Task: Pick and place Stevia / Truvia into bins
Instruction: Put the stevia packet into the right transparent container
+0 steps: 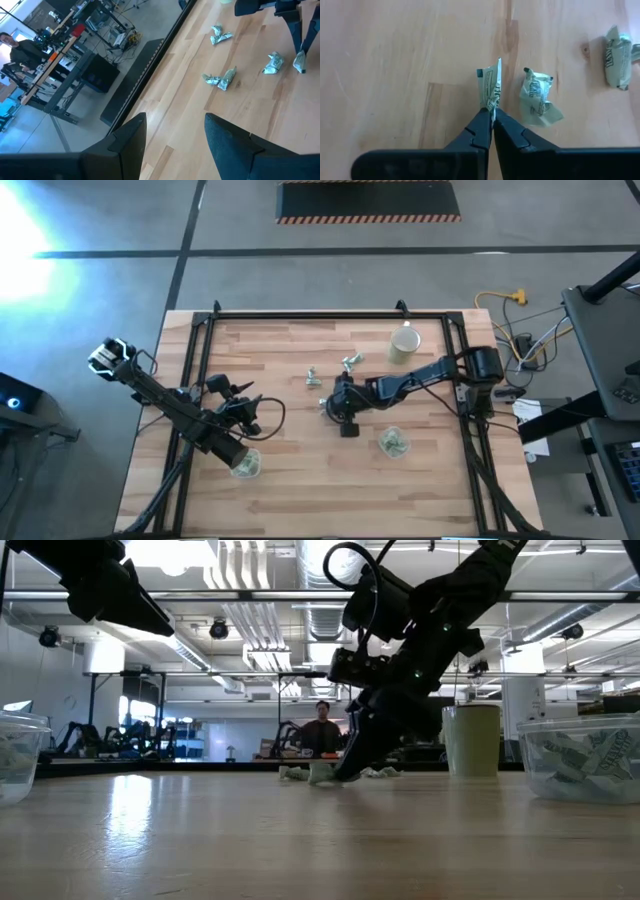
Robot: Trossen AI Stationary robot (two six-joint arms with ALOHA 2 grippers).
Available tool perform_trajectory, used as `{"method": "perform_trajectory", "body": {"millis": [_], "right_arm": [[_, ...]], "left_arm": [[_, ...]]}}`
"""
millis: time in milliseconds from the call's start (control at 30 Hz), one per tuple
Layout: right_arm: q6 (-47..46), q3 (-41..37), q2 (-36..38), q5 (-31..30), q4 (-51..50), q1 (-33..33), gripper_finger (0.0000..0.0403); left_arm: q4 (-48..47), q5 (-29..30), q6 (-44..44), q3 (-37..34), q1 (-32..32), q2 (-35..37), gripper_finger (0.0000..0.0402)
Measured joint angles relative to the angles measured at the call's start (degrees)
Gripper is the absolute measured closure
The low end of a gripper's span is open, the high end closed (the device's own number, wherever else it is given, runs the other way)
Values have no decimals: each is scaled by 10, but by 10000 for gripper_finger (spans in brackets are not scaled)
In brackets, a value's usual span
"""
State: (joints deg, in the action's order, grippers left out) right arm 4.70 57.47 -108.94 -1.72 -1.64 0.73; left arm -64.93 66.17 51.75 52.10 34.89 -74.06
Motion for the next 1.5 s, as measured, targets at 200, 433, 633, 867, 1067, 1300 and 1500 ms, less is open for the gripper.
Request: {"method": "perform_trajectory", "body": {"millis": [200, 433, 633, 867, 1067, 1300, 1500], "right_arm": [[3, 0, 17, 0, -8, 0, 394], [8, 0, 67, 0, -72, 0, 394], [4, 0, 130, 0, -144, 1, 394], [-33, 0, 203, 1, -254, 15, 394], [-82, -4, 241, 1, -324, 47, 394], [-148, -21, 257, 2, -366, 98, 394], [-206, -35, 269, 2, -391, 137, 394]], "left_arm": [[0, 0, 0, 0, 0, 0, 217], [0, 0, 0, 0, 0, 0, 217], [0, 1, 0, 0, 0, 0, 217], [0, 1, 0, 0, 0, 0, 217], [0, 1, -1, 0, 0, 0, 217], [0, 1, -1, 0, 0, 0, 217], [0, 0, -1, 0, 0, 0, 217]]}}
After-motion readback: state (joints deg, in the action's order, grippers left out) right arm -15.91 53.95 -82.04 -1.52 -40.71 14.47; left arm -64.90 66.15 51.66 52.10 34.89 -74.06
